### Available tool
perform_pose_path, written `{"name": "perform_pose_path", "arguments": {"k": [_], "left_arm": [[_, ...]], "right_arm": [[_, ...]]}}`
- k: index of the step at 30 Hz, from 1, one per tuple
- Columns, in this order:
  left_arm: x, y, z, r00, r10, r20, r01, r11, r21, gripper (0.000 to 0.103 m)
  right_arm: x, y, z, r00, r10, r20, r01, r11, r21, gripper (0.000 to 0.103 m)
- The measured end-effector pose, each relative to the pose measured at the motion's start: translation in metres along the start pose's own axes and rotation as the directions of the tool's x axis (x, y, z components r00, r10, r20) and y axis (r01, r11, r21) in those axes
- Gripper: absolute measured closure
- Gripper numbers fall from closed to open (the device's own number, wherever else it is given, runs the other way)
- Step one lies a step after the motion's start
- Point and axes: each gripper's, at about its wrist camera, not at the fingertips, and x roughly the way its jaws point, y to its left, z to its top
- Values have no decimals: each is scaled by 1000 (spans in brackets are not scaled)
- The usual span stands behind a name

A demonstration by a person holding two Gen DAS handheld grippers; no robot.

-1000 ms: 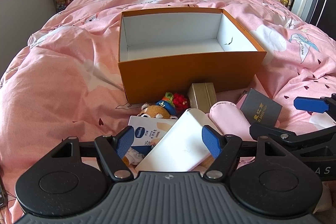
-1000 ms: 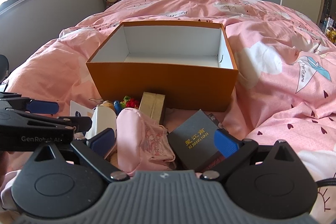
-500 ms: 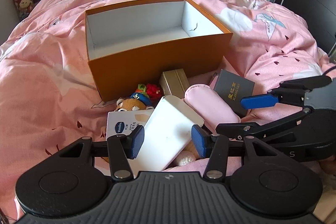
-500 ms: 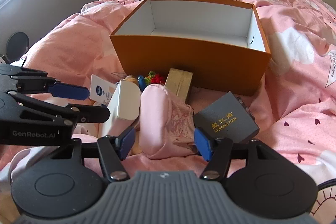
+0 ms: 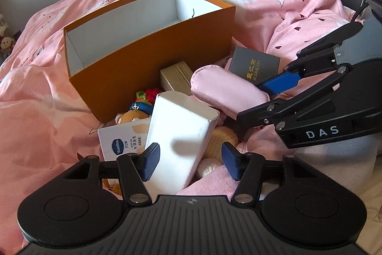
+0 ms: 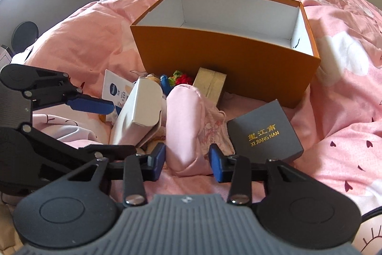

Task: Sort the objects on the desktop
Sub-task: 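Grasp the white glasses case with the left tool while the right tool grasps the pink pouch, then carry the white case and pink pouch with both tools over the orange box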

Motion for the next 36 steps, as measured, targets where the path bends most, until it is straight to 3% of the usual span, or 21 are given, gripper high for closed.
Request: {"name": "perform_pose_path", "arguments": {"k": [6, 18, 23, 32, 36], "left_arm": [[9, -18, -1, 996, 81, 30, -83, 995, 51, 34], [25, -24, 0, 980, 196, 36, -197, 980, 27, 32], [13, -25, 2, 958, 278, 67, -281, 959, 37, 38], [4, 1, 3, 944, 330, 19, -325, 936, -134, 46], [10, 9, 0, 926, 377, -22, -374, 907, -196, 46]], "right_arm": [[1, -5, -1, 1000, 14, -2, -14, 999, 34, 61], [4, -10, -5, 1000, 23, -10, -22, 997, 79, 59], [2, -9, -3, 1000, 18, -10, -17, 997, 77, 59], [20, 0, 5, 999, 14, -34, -13, 1000, 14, 50], [27, 5, 5, 999, 16, -40, -17, 1000, -8, 48]]}}
